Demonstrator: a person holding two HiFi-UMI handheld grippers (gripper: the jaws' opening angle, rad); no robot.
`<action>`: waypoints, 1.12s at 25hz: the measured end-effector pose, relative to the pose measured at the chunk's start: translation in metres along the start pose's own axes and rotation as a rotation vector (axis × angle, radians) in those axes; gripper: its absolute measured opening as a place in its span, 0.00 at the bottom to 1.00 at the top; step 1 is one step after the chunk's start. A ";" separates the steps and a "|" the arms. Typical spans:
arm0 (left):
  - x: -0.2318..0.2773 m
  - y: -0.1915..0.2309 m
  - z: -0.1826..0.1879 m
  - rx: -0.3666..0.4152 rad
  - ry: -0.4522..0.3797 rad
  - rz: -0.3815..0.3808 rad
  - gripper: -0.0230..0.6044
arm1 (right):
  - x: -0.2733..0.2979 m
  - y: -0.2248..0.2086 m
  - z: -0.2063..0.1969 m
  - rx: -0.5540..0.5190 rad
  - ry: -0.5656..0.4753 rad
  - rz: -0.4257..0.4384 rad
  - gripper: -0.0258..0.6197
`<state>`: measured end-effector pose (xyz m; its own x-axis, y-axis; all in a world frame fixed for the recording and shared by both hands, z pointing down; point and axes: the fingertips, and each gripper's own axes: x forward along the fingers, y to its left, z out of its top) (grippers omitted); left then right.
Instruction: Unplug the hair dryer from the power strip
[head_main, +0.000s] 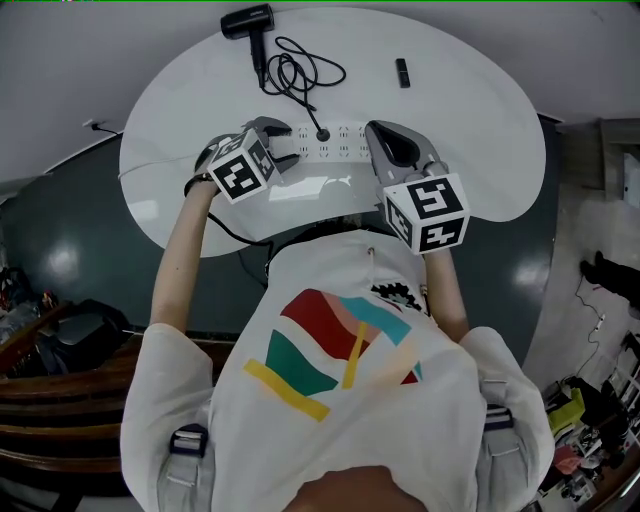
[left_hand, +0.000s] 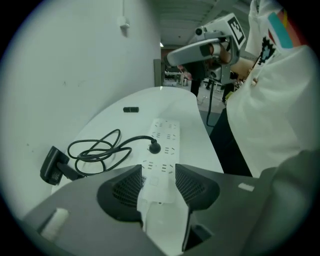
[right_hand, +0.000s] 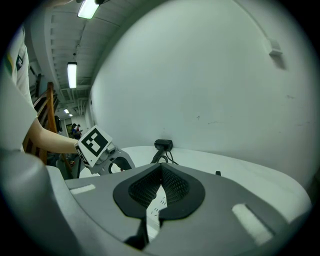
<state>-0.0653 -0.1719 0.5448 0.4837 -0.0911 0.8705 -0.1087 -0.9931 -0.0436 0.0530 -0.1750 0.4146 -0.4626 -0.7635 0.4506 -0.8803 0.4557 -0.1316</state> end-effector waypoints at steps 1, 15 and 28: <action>0.003 -0.001 -0.004 0.021 0.028 -0.014 0.34 | -0.001 0.000 -0.002 0.001 0.006 -0.001 0.06; 0.031 -0.003 -0.039 0.016 0.205 -0.116 0.32 | 0.010 0.016 -0.016 -0.098 0.070 0.030 0.06; 0.031 0.002 -0.035 -0.036 0.207 -0.111 0.31 | 0.065 0.044 -0.031 -0.237 0.062 0.191 0.30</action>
<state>-0.0812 -0.1741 0.5890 0.3060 0.0387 0.9513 -0.0972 -0.9927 0.0716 -0.0127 -0.1909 0.4654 -0.6036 -0.6275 0.4918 -0.7257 0.6878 -0.0130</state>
